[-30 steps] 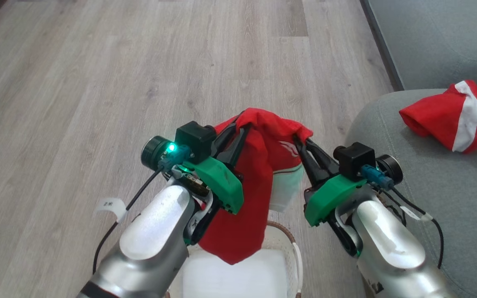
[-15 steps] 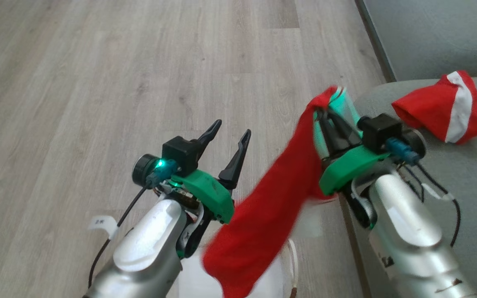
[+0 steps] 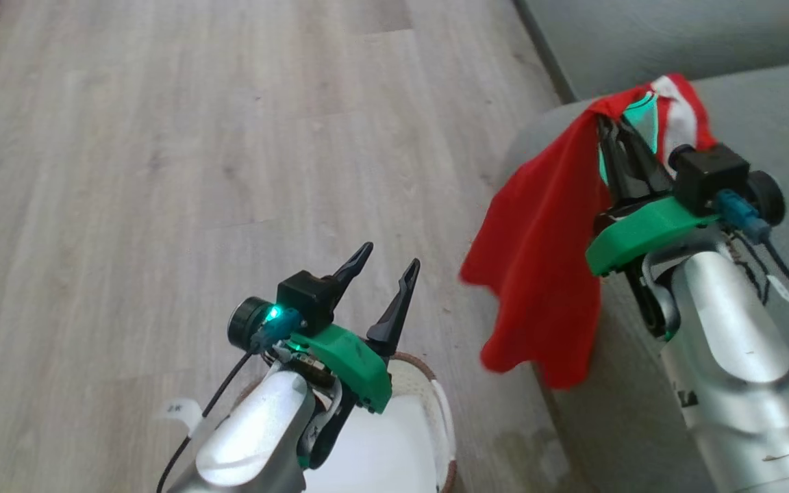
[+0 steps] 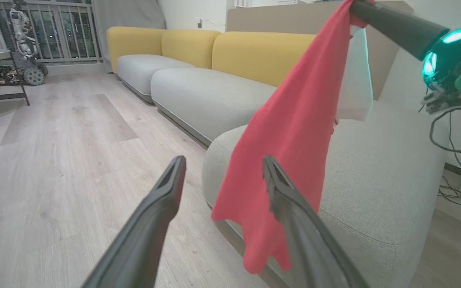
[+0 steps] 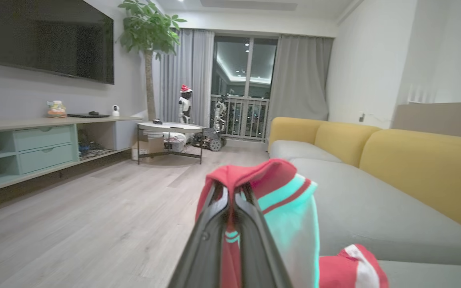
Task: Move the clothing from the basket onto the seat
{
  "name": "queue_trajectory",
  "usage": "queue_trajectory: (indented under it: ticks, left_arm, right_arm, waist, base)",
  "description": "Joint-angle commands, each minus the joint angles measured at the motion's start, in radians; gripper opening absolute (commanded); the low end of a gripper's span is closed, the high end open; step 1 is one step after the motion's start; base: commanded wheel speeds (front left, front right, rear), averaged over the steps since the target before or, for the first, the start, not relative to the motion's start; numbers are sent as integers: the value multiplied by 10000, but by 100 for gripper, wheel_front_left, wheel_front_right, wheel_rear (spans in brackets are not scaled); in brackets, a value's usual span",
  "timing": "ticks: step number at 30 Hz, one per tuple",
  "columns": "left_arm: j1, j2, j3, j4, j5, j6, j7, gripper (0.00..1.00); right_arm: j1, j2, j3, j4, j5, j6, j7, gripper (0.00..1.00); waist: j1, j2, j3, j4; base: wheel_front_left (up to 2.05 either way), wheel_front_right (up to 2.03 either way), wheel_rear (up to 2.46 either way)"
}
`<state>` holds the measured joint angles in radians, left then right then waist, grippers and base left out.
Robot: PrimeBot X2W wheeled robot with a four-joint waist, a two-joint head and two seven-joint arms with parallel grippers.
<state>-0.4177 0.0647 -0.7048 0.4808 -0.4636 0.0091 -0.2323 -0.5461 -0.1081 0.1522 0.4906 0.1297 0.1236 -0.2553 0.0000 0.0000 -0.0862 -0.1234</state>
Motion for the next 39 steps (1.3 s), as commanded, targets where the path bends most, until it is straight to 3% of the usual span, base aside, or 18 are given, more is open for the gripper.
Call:
queue_trajectory:
  ticks: [1,12,19,28,34,39]
  left_arm:
    - [-368,90,299,-296,-16,5,-161,100]
    - [-166,-54,144,-472,81,24,-281,100]
    - [-180,-99,155,-526,215,17,-291,100]
    - [-69,-127,259,-619,345,-46,-293,100]
    - [-35,-135,284,-810,490,-52,-294,100]
    - [-64,-129,275,-1138,678,-13,-294,100]
  right_arm:
    - [-649,-3,98,-433,-102,71,-65,0]
    - [-1193,-476,473,-664,89,71,140,0]
    - [-1403,-715,892,-805,380,71,306,0]
    - [-2407,-1088,1452,-465,712,71,676,0]
    - [-4454,-1699,1588,239,1120,71,1015,0]
    - [-6387,-2275,986,1063,1286,71,1437,0]
  waist:
    - [0,0,98,-427]
    - [0,0,483,-2143]
    - [0,0,684,-2640]
    - [0,0,791,-2425]
    - [0,0,974,-1891]
    - [0,0,1409,-1356]
  base:
    - [0,0,0]
    - [0,0,0]
    - [0,0,0]
    - [0,0,0]
    - [0,0,0]
    - [0,0,0]
